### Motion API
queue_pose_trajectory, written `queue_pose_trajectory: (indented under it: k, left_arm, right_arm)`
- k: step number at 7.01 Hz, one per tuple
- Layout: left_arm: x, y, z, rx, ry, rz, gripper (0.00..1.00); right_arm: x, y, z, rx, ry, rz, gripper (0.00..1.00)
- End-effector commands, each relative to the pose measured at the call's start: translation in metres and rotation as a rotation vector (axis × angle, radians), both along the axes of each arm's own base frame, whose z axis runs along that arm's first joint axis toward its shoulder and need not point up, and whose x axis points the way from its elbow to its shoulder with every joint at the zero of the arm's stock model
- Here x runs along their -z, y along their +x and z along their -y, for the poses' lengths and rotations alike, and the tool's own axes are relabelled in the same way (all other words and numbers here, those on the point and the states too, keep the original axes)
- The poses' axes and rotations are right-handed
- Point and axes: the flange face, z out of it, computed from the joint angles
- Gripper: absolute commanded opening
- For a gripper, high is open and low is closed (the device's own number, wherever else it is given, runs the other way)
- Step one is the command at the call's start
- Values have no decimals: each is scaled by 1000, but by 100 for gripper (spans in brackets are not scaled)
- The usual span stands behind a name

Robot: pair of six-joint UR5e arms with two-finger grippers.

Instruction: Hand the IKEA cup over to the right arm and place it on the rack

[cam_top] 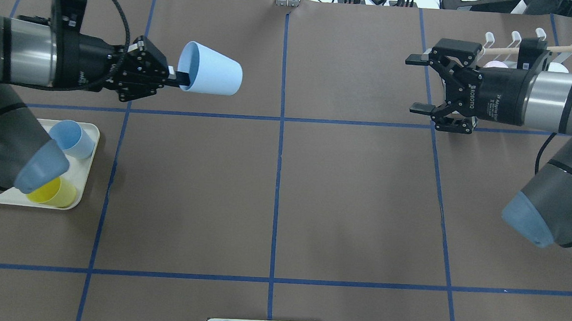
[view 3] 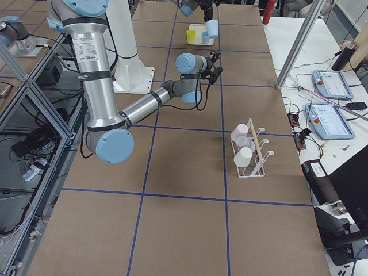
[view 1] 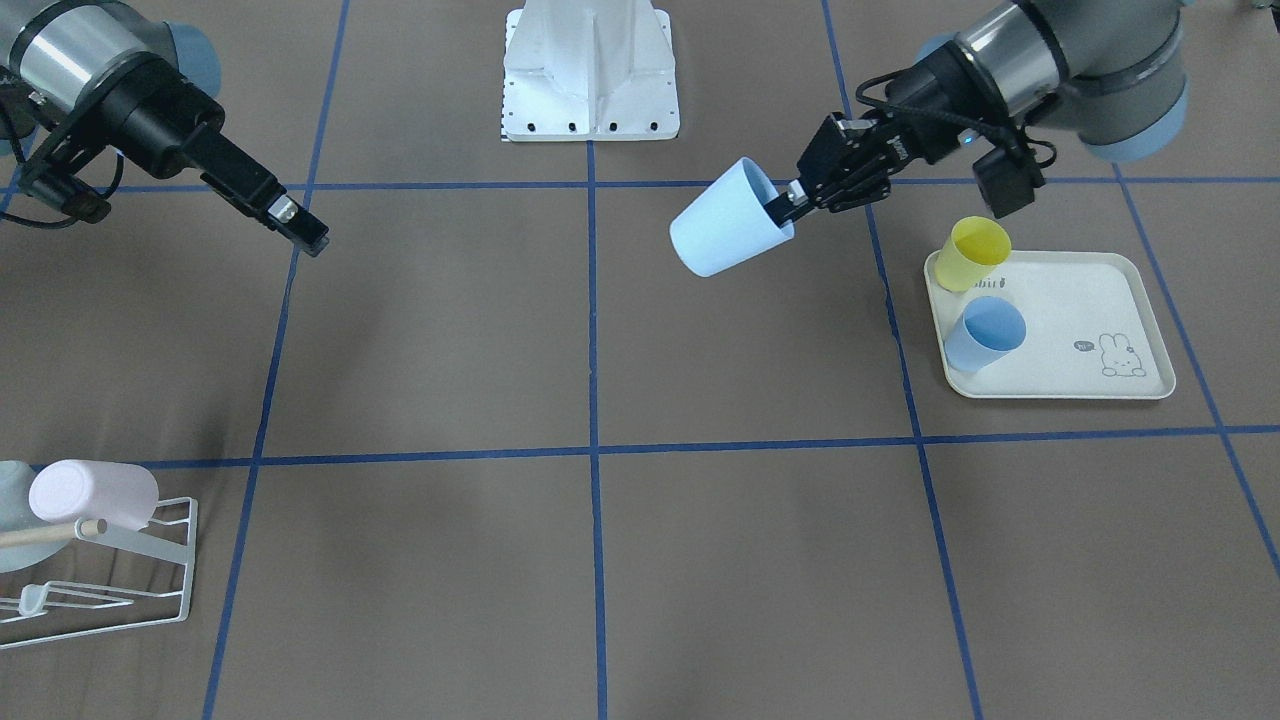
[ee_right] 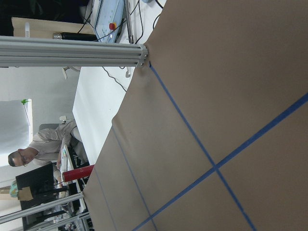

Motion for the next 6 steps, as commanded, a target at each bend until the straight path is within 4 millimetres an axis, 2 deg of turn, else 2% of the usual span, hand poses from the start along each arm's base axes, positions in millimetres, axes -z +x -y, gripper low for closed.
queue_pose_trajectory:
  k: [1, 3, 5, 6]
  left_arm:
    - [28, 48, 3, -9, -49, -251, 0]
    - [42, 58, 1, -2, -46, -324, 0]
    - [59, 70, 3, -26, -56, -348, 0]
    - [60, 71, 3, -28, -57, -348, 0]
  right_arm:
    - [51, -21, -4, 69, -132, 170, 100]
    - [73, -41, -7, 56, -257, 314, 100]
    - [74, -48, -14, 33, -323, 425, 100]
    - [76, -50, -15, 36, -324, 431, 100]
